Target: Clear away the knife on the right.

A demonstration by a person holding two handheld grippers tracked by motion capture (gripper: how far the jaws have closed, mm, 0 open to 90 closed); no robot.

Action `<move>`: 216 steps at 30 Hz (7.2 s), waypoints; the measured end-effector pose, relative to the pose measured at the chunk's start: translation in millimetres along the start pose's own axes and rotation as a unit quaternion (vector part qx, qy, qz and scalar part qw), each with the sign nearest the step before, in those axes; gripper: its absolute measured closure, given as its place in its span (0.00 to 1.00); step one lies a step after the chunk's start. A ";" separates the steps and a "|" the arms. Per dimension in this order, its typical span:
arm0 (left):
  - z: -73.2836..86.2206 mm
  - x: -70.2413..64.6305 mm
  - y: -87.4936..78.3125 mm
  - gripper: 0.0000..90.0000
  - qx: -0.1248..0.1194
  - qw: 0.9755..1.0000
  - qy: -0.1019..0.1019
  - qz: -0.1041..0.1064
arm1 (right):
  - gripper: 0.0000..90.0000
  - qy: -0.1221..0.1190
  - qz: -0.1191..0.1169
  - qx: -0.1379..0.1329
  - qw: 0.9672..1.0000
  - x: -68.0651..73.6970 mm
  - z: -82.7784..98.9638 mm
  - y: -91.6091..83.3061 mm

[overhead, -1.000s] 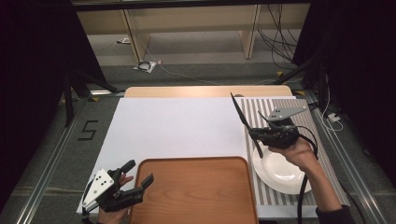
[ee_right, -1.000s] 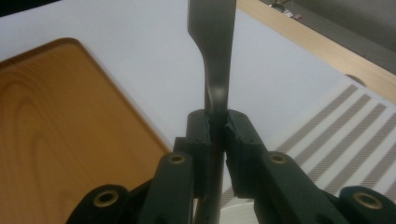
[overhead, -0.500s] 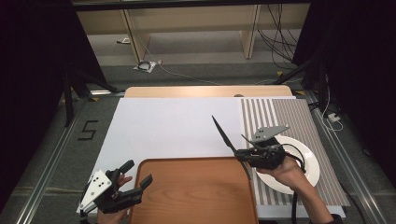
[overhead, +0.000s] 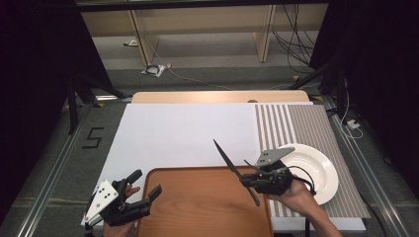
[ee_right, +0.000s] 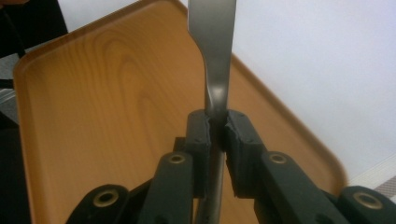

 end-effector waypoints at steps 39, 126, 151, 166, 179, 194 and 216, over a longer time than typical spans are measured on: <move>0.7 -1.5 0.7 0.19 0.004 1.000 0.004 0.003 | 0.90 -0.006 -0.056 0.115 0.992 60.3 54.4 19.9; 1.0 -1.3 0.5 0.19 0.002 1.000 0.003 0.001 | 1.00 -0.134 0.036 0.174 0.975 66.1 78.2 55.0; 0.9 -1.0 0.3 0.19 0.002 1.000 0.003 0.000 | 1.00 -0.123 0.077 0.193 0.970 43.0 87.6 40.9; 0.9 -0.9 0.3 0.20 0.003 1.000 0.003 0.000 | 1.00 -0.105 0.088 0.195 0.971 34.3 98.3 29.0; 1.6 -1.4 0.6 0.20 0.006 1.000 0.003 0.001 | 1.00 -0.092 0.090 0.194 0.973 30.8 104.5 21.7; 5.4 -3.9 3.7 0.19 0.021 1.000 -0.001 0.015 | 0.61 0.021 0.072 -0.026 0.997 18.8 60.8 -8.2; 10.3 -9.4 6.8 0.19 0.041 0.999 -0.002 0.035 | 0.28 0.076 0.076 -0.237 0.965 0.8 34.9 -51.8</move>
Point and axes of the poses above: each handheld gripper's, and its own axes: y roughly forward along the jaws, z roughly out of its underside, x roughly to its left, the point moved 9 cm from there along y, roughly forward along the jaws, and after that the axes turned 1 degree about -y, right-handed, at the moved point
